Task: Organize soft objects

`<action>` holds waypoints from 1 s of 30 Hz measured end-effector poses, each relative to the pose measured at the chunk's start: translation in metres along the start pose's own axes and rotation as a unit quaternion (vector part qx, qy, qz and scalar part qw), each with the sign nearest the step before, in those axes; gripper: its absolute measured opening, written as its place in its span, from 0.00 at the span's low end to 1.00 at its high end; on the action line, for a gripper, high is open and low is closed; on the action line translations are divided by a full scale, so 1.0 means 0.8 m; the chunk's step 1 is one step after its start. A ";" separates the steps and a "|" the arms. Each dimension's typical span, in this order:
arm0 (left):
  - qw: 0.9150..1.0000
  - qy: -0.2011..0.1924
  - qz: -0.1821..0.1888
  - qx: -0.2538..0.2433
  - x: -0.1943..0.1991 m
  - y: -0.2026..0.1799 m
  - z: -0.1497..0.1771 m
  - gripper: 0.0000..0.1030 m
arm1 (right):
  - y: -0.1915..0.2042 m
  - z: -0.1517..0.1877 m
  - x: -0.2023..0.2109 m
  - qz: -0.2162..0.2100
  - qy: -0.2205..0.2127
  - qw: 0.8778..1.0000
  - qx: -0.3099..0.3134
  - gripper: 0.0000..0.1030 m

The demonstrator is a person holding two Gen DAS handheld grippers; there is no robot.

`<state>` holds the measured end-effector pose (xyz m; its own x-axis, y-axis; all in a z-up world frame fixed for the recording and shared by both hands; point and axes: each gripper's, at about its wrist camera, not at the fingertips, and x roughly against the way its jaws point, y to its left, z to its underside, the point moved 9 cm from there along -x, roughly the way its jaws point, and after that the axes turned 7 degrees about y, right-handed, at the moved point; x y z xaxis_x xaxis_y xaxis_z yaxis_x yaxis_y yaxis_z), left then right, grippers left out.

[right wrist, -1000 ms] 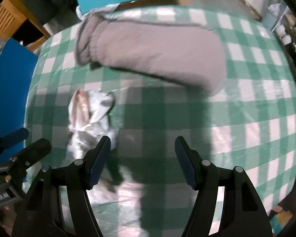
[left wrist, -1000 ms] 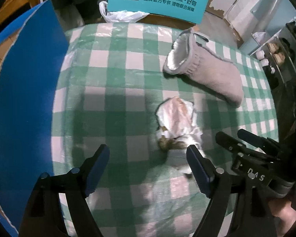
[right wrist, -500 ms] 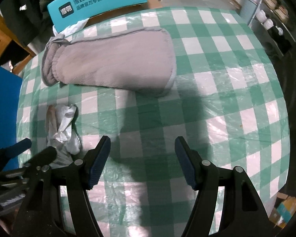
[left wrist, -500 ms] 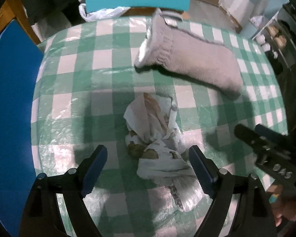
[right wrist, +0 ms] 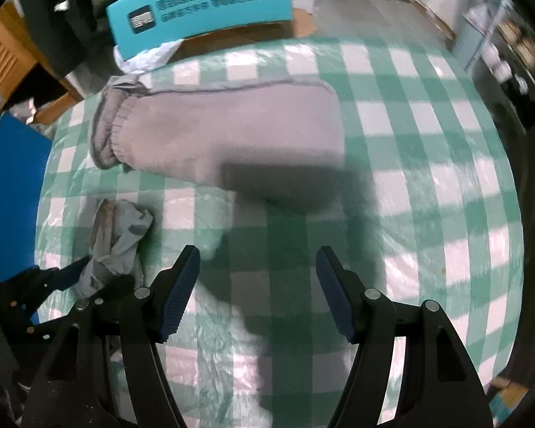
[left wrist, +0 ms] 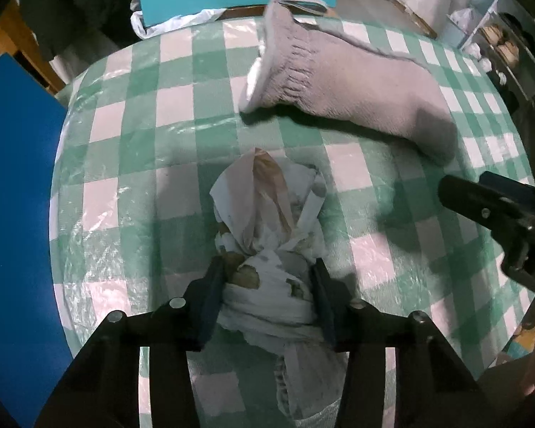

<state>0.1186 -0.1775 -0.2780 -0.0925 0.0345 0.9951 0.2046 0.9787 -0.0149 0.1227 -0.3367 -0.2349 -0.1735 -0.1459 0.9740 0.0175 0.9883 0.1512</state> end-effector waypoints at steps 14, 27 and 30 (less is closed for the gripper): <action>0.999 -0.024 0.000 0.033 0.032 0.067 -0.041 0.44 | 0.064 -0.032 -0.010 0.034 0.008 0.987 0.159 0.65; 0.998 -0.032 0.017 0.042 0.042 0.085 -0.060 0.44 | 0.086 -0.065 -0.029 0.105 0.012 0.957 0.272 0.65; 0.999 -0.029 0.020 0.042 0.040 0.085 -0.057 0.44 | 0.091 -0.071 -0.037 0.115 0.009 0.950 0.290 0.65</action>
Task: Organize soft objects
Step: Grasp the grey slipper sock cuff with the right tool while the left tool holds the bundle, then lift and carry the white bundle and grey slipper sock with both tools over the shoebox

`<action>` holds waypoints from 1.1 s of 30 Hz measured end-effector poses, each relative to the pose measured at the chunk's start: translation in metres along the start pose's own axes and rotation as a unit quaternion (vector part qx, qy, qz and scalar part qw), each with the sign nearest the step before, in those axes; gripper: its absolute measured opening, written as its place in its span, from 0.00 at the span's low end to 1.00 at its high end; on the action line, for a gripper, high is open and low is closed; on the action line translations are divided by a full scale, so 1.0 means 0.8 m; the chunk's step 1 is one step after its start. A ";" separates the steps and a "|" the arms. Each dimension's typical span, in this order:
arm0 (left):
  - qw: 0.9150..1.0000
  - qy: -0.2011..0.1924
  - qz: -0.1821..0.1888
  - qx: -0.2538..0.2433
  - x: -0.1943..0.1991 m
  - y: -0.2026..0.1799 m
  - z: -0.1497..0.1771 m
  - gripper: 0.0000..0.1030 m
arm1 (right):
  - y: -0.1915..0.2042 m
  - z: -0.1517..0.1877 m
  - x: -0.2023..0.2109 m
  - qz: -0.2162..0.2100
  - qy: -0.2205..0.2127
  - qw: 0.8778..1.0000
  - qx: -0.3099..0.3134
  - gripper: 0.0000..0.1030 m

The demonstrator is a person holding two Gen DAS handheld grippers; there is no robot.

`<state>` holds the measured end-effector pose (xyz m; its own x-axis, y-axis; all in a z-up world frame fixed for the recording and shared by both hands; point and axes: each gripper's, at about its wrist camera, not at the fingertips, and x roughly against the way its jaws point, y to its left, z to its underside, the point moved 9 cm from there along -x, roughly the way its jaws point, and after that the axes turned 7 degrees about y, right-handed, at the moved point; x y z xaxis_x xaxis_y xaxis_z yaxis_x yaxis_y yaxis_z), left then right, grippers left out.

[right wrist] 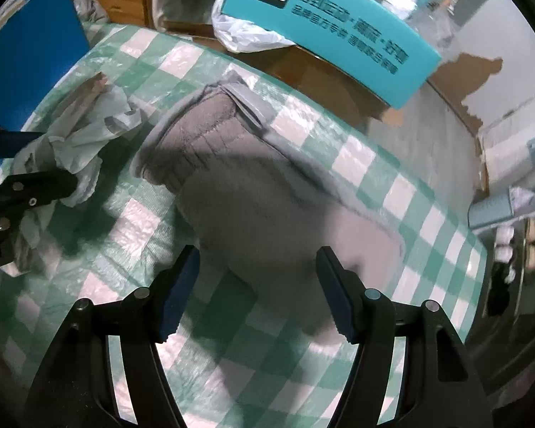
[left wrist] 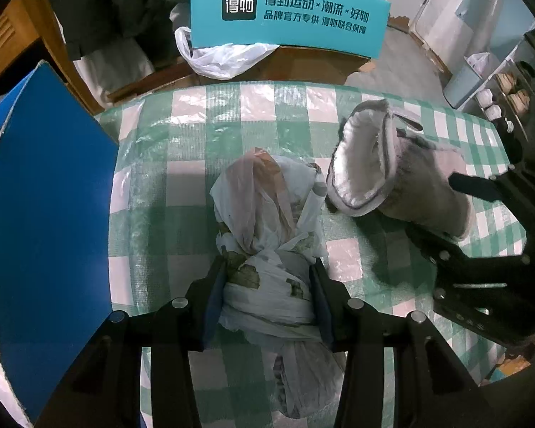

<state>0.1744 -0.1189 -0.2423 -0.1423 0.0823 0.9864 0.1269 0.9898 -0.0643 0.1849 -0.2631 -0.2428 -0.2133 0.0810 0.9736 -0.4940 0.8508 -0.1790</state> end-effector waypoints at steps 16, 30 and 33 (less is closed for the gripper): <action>1.000 0.010 -0.001 0.004 -0.011 0.015 0.003 0.44 | 0.000 -0.022 -0.029 -0.002 -0.006 1.000 -0.008 0.30; 1.000 -0.027 -0.001 -0.003 0.034 0.012 0.009 0.44 | -0.012 -0.017 0.047 -0.076 -0.082 0.987 -0.116 0.14; 0.999 -0.040 -0.005 -0.004 0.049 0.015 0.010 0.44 | -0.009 -0.013 0.065 -0.090 -0.095 0.983 -0.130 0.14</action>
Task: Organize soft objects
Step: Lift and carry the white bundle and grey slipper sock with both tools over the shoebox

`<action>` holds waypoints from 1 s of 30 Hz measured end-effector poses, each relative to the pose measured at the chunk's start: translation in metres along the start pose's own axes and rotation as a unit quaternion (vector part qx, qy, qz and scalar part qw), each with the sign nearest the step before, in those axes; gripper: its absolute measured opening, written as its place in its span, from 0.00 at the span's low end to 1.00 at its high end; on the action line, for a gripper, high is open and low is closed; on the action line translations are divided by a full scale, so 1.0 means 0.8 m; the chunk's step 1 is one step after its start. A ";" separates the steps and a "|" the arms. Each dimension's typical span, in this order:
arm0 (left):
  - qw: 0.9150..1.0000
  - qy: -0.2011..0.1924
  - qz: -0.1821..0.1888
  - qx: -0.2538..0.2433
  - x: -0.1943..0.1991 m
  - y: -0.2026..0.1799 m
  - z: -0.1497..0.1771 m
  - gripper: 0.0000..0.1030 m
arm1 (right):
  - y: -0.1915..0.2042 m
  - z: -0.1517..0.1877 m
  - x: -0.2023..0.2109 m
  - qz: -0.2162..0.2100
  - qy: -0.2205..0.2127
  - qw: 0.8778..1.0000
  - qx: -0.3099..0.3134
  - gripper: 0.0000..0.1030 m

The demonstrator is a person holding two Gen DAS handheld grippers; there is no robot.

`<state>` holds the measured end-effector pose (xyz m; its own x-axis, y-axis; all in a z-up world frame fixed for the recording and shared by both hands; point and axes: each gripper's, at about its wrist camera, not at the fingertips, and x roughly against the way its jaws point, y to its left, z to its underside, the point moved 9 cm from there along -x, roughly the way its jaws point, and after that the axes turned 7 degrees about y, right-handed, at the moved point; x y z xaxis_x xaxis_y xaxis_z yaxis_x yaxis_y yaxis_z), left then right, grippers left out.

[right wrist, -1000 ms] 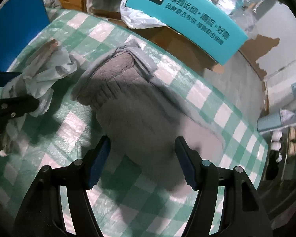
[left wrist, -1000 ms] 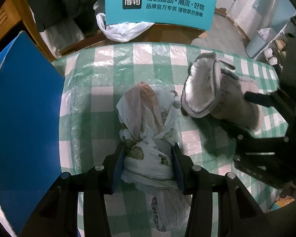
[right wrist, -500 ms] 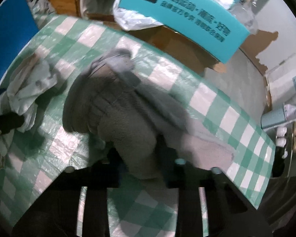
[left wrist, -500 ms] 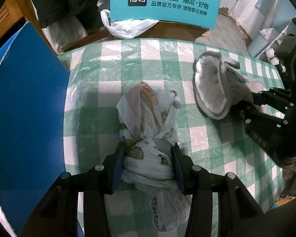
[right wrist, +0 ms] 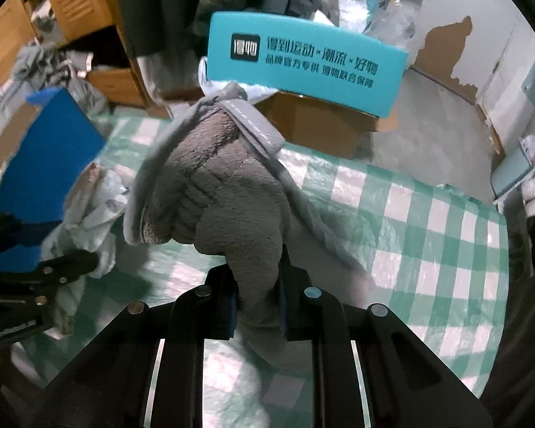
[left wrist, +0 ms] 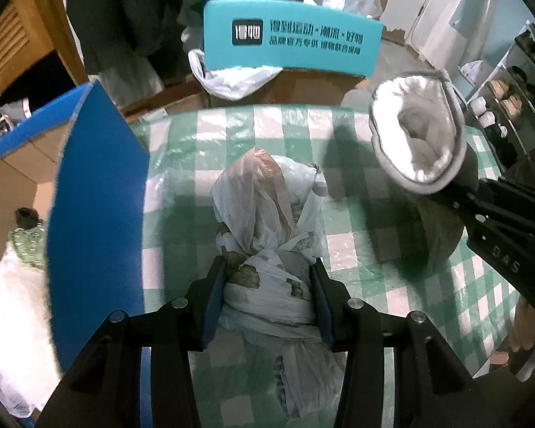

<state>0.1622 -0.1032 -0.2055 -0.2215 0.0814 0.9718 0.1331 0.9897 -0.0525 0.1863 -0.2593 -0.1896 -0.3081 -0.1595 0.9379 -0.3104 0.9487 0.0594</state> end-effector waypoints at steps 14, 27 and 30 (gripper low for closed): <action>0.999 -0.052 -0.006 0.007 0.065 0.013 0.005 0.44 | 0.026 -0.003 0.071 -0.038 -0.050 0.998 -0.015 0.14; 0.996 -0.084 -0.019 0.013 0.114 0.043 0.009 0.44 | 0.061 -0.027 0.106 -0.064 -0.079 0.995 -0.001 0.14; 0.995 -0.094 -0.027 0.013 0.128 0.056 0.010 0.44 | 0.073 -0.034 0.114 -0.067 -0.086 0.994 0.004 0.14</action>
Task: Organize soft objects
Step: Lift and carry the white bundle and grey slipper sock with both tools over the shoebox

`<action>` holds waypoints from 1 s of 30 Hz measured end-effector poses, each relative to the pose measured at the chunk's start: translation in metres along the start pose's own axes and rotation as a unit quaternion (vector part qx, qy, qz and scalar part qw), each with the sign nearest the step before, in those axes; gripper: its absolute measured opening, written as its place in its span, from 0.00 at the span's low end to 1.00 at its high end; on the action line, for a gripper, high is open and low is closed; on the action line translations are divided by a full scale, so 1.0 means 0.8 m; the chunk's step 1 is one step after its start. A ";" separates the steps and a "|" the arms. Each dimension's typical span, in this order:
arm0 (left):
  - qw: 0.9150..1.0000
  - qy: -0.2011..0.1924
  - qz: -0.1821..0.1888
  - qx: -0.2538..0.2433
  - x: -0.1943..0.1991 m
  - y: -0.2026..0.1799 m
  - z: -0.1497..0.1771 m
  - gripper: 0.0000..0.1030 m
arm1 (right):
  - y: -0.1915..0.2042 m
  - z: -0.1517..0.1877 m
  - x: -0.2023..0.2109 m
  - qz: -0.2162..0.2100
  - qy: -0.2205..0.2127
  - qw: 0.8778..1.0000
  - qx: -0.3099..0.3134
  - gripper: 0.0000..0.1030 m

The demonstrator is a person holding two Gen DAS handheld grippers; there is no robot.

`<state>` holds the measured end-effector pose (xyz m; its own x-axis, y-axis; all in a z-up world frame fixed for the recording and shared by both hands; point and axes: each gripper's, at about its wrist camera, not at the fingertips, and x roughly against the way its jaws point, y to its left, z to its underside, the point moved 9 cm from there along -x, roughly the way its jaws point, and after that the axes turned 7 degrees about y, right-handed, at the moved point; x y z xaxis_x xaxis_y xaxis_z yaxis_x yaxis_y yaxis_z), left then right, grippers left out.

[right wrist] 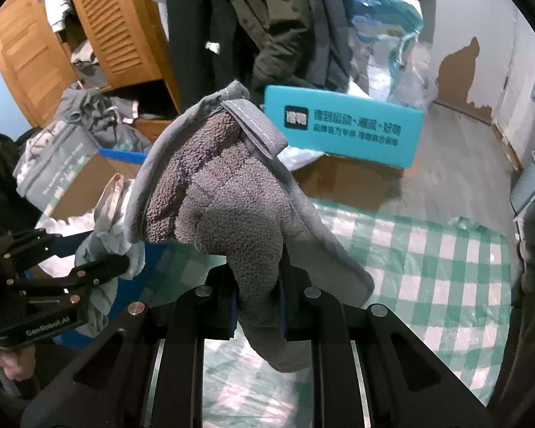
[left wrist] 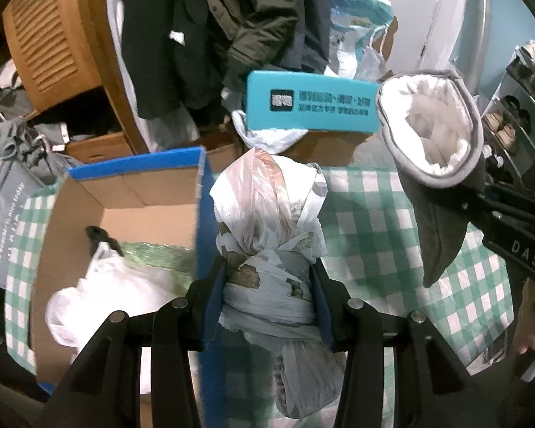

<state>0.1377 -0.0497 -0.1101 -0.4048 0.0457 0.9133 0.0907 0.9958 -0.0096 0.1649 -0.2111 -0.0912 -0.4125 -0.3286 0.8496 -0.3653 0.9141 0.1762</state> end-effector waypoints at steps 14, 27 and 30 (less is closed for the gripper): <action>0.999 -0.028 -0.030 0.033 0.038 0.090 -0.010 0.44 | 0.091 -0.055 0.012 -0.035 -0.027 0.998 0.040 0.14; 0.996 -0.033 -0.040 0.073 0.046 0.161 -0.011 0.44 | 0.168 -0.094 0.006 -0.059 -0.034 0.995 0.077 0.14; 0.995 -0.032 -0.039 0.085 0.047 0.176 -0.009 0.44 | 0.187 -0.105 0.001 -0.066 -0.034 0.994 0.085 0.14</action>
<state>0.1419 0.0913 -0.0742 -0.4628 -0.0318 0.8859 -0.0957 0.9953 -0.0142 0.1797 -0.0545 -0.0223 -0.4052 -0.4634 0.7881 -0.5527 0.8108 0.1926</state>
